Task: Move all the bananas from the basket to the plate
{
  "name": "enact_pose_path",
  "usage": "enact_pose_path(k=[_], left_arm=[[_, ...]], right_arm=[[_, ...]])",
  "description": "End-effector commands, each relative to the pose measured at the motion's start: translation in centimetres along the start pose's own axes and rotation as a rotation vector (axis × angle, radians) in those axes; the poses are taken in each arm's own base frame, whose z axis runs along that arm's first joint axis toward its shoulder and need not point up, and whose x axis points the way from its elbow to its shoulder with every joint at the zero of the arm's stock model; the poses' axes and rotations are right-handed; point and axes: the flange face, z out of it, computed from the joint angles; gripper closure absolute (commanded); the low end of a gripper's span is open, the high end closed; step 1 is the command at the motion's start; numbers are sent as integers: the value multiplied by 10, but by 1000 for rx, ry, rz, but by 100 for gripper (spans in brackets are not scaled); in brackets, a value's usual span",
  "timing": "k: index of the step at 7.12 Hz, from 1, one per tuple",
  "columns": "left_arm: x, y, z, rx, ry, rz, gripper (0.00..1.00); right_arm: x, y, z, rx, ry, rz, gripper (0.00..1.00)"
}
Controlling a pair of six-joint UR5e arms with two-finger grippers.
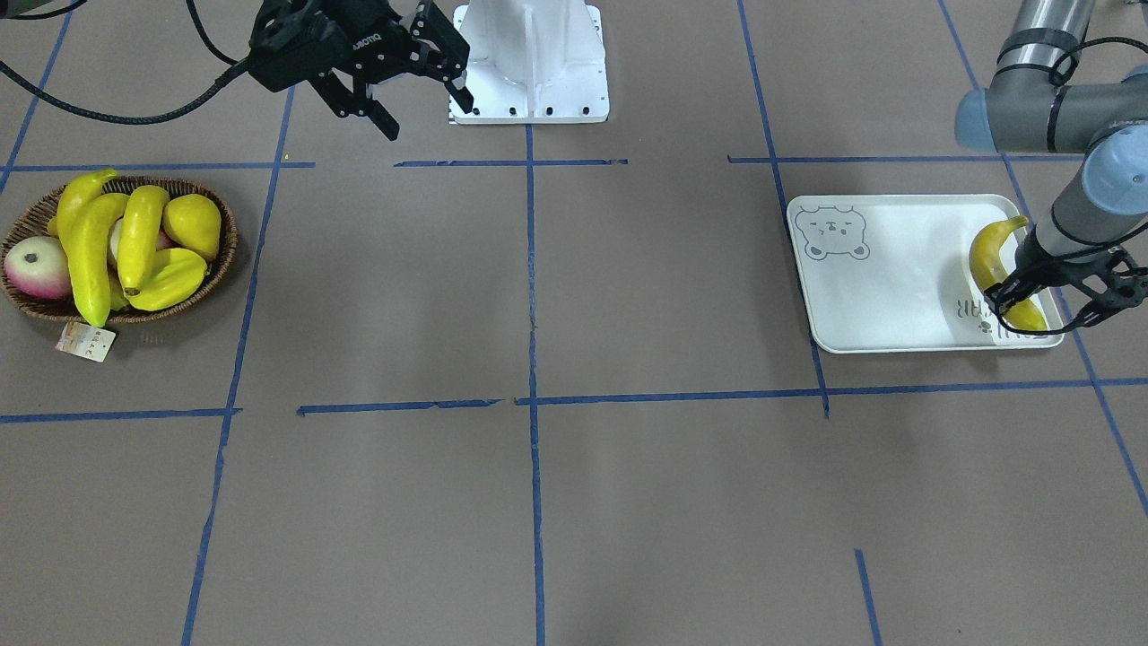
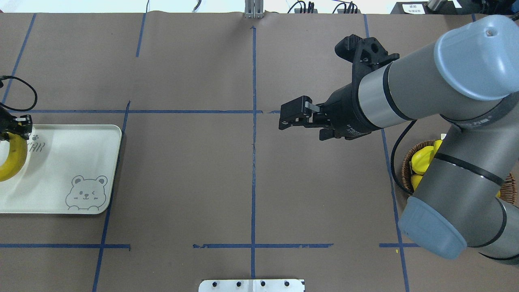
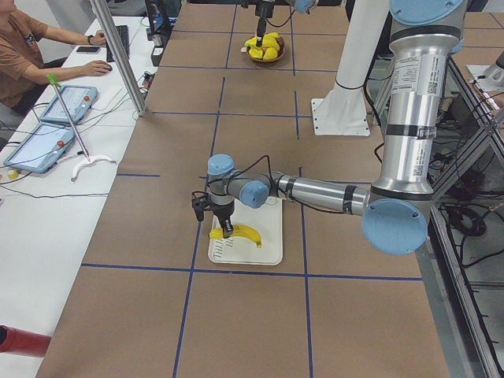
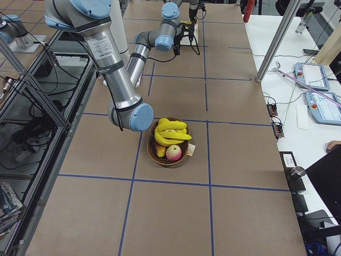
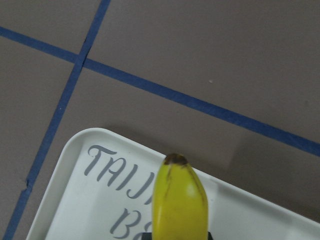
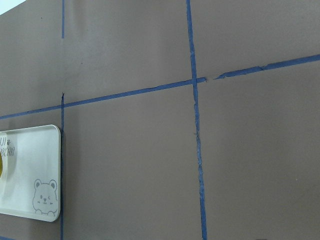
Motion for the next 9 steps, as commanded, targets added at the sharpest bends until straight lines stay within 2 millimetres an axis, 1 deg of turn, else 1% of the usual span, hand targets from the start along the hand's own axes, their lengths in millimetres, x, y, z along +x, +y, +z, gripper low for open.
enact_pose_path(k=[1, 2, 3, 4, 5, 6, 7, 8, 9], left_arm=[[-11, 5, 4, -15, -6, -6, 44], [-8, 5, 0, -9, 4, -3, 1], [-1, 6, -8, -2, 20, 8, 0], [19, 8, -34, 26, 71, 32, 0], [50, 16, -76, 70, 152, 67, 0], [78, 22, -109, 91, 220, 59, 0], [119, 24, -140, 46, 305, 19, 0], [151, 26, -163, 33, 360, -35, 0], [202, 54, -173, -1, 399, -47, 0]], right_arm=[[0, 0, 0, 0, 1, 1, 0], [0, 0, 0, 0, 1, 1, 0], [1, -2, -1, 3, 2, 1, 0], [9, -10, -6, 8, 14, 15, 0], [25, -26, -20, 22, 62, 58, 0], [37, -33, -35, -5, 111, 90, 0], [60, -26, -45, -21, 182, 107, 0], [84, -22, -52, -33, 244, 99, 0], [123, -21, -56, -48, 312, 36, 0]])
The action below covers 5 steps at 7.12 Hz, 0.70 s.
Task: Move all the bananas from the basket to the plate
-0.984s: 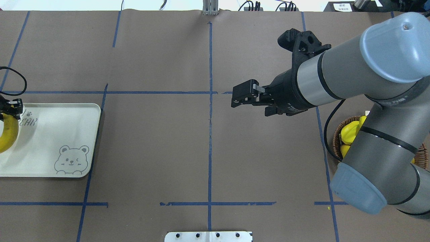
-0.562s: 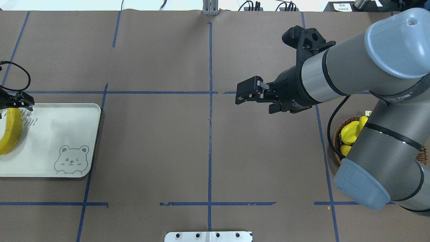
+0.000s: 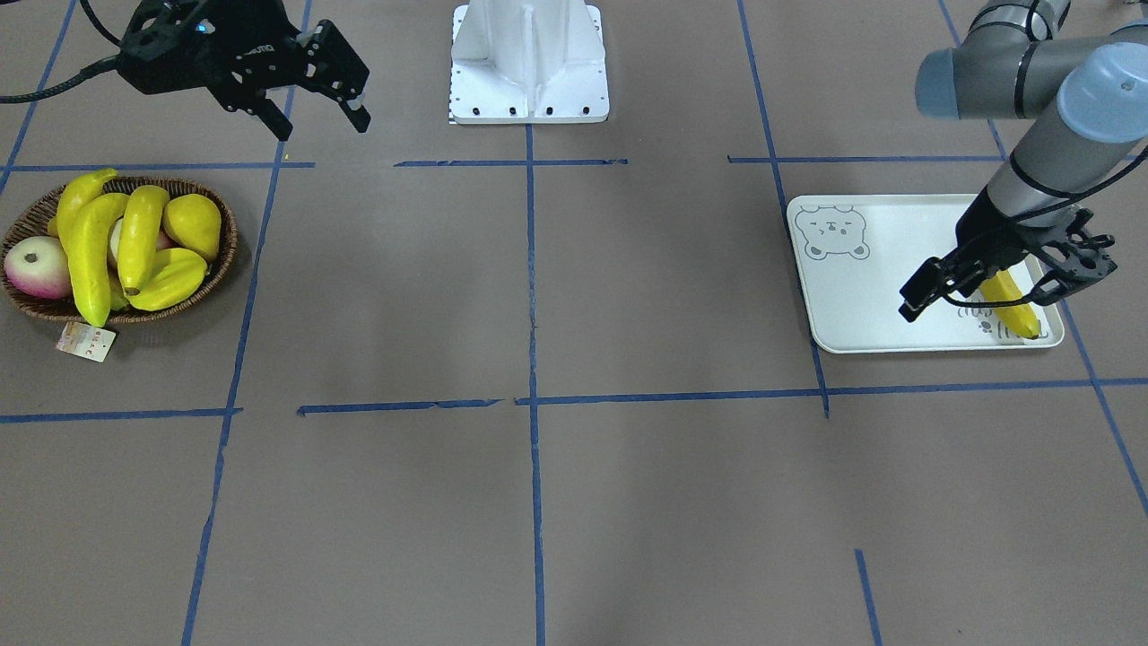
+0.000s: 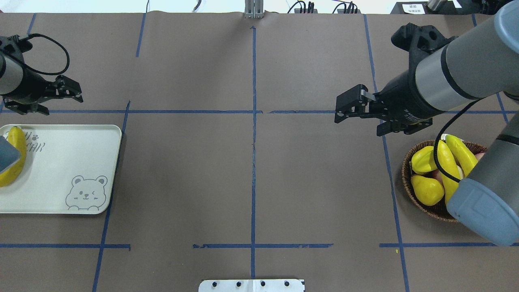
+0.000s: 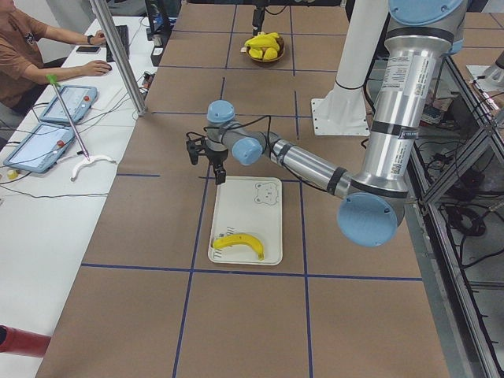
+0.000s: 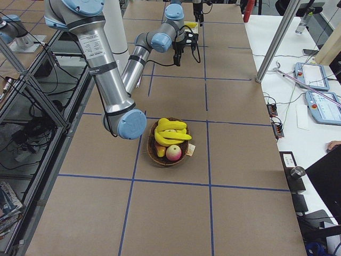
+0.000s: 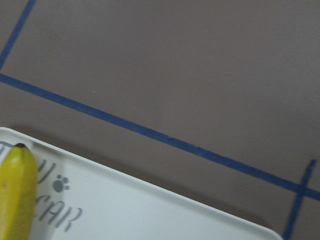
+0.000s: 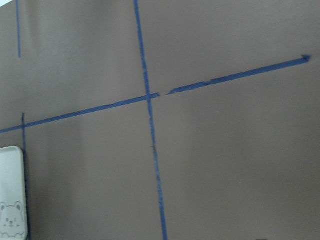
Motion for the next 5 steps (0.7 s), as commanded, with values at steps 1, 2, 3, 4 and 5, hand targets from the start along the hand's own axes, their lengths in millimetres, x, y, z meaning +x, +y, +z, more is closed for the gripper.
enact_pose_path(k=[1, 2, 3, 4, 5], left_arm=[[89, 58, 13, -51, 65, -60, 0], [117, 78, 17, -47, 83, -80, 0], [131, 90, 17, -59, 93, -95, 0], [135, 98, 21, -69, 92, -89, 0], [140, 103, 22, -65, 98, -81, 0]], right_arm=[[77, -1, 16, -28, 152, -102, 0], [106, 2, 21, -45, 201, -156, 0], [130, 7, 36, -43, 279, -212, 0], [135, 24, 59, -62, 357, -247, 0], [134, 39, 79, -81, 441, -278, 0]])
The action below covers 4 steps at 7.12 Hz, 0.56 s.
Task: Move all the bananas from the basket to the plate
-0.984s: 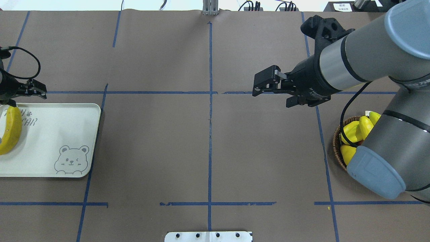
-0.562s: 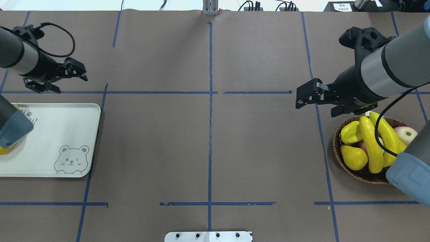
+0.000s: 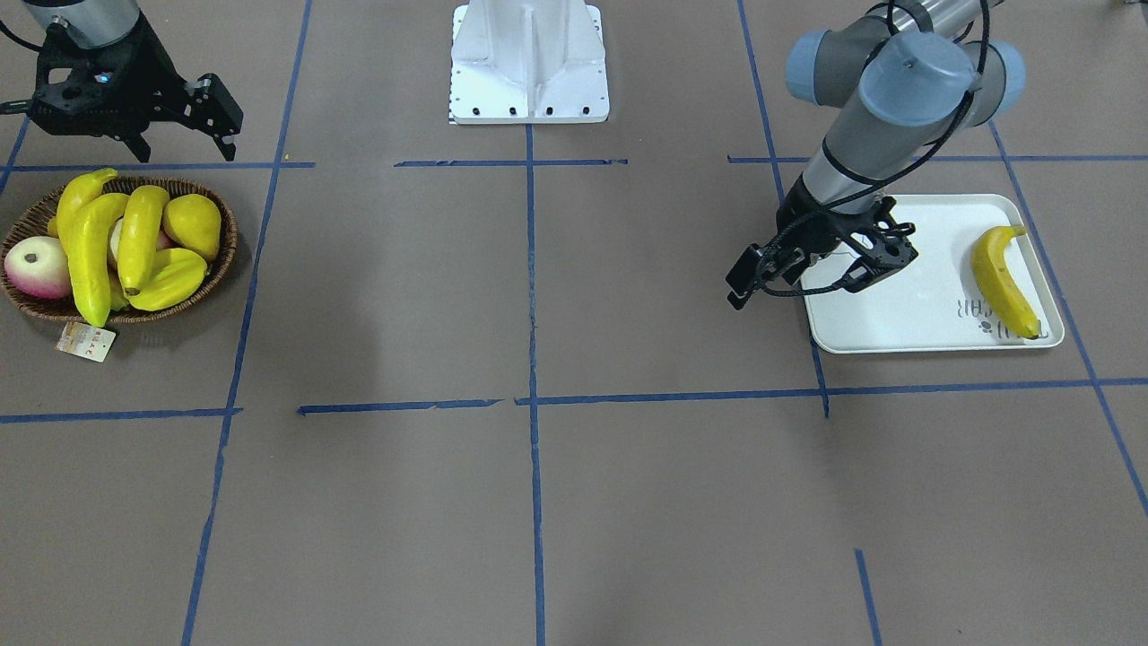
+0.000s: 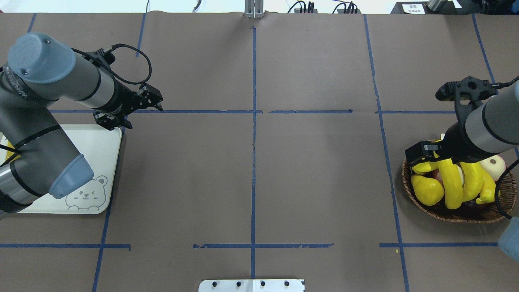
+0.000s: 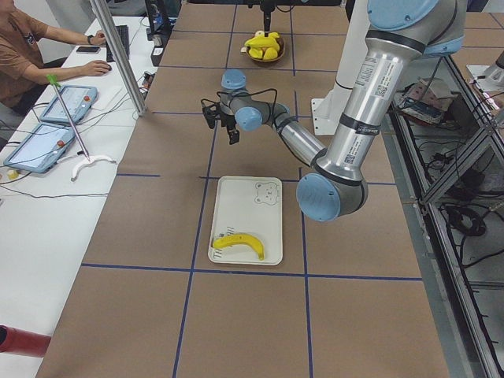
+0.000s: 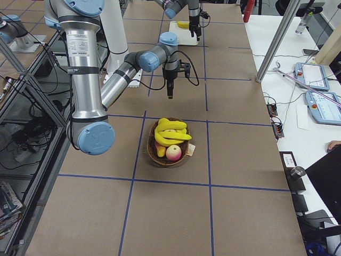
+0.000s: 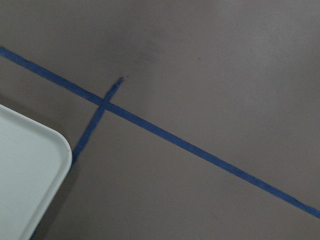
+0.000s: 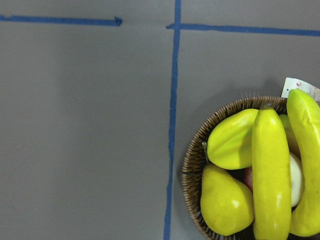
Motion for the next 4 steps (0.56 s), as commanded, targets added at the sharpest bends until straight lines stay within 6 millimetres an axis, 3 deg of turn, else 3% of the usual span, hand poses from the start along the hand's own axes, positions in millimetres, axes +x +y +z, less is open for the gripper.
enact_pose_path(k=[1, 2, 4], left_arm=[[11, 16, 9, 14, 3, 15, 0], [13, 22, 11, 7, 3, 21, 0], [19, 24, 9, 6, 12, 25, 0]], right_arm=[[-5, 19, 34, -32, 149, -72, 0], [0, 19, 39, -51, 163, -181, 0], [13, 19, 56, -75, 192, -217, 0]])
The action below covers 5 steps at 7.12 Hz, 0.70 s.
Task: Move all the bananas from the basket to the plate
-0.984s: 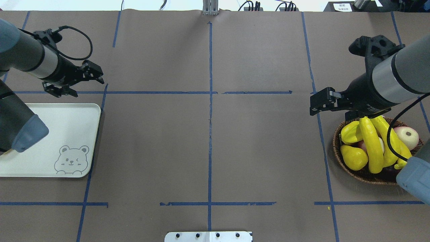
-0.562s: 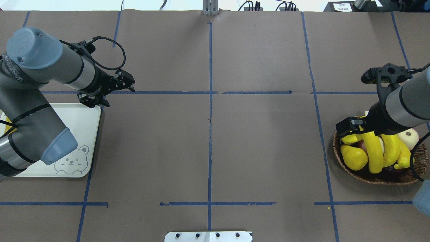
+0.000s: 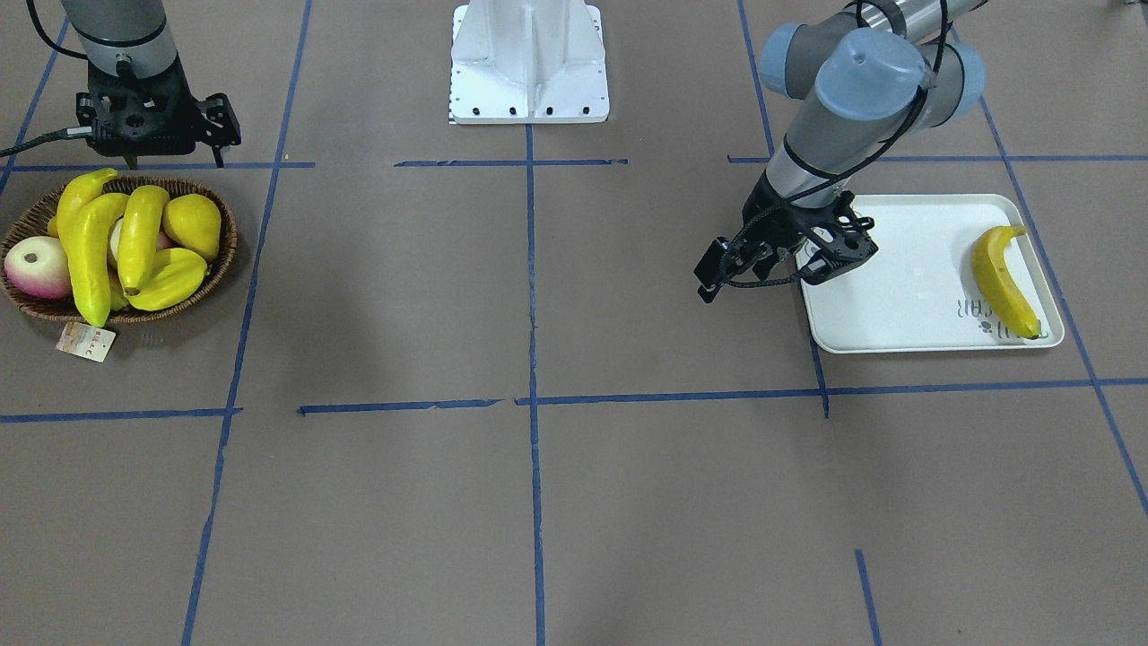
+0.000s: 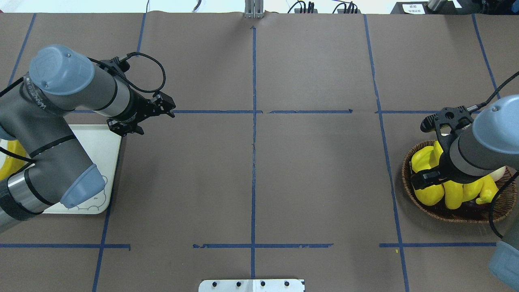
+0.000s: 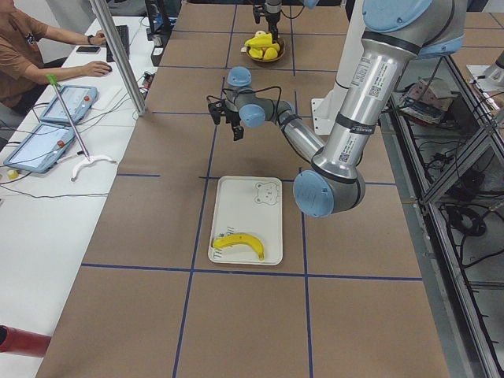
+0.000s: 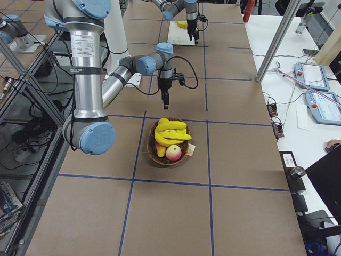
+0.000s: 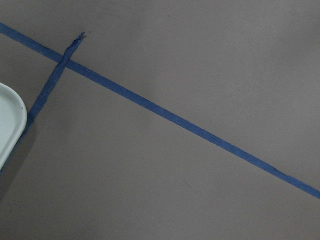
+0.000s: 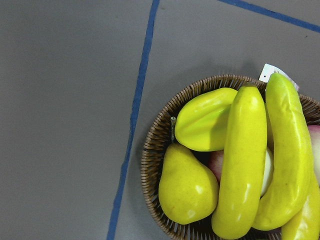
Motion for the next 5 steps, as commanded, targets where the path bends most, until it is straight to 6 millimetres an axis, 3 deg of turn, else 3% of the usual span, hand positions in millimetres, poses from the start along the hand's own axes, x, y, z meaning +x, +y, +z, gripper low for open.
enact_pose_path(k=[1, 2, 3, 5], left_arm=[[5, 2, -1, -1, 7, 4, 0], [5, 2, -2, -1, 8, 4, 0], [8, 3, -3, -1, 12, 6, 0], [8, 3, -3, -1, 12, -4, 0]], right_arm=[[14, 7, 18, -27, 26, -47, 0], [21, 11, 25, -15, 15, -66, 0], [35, 17, 46, 20, -16, -102, 0], [41, 16, 65, 37, -38, -104, 0]])
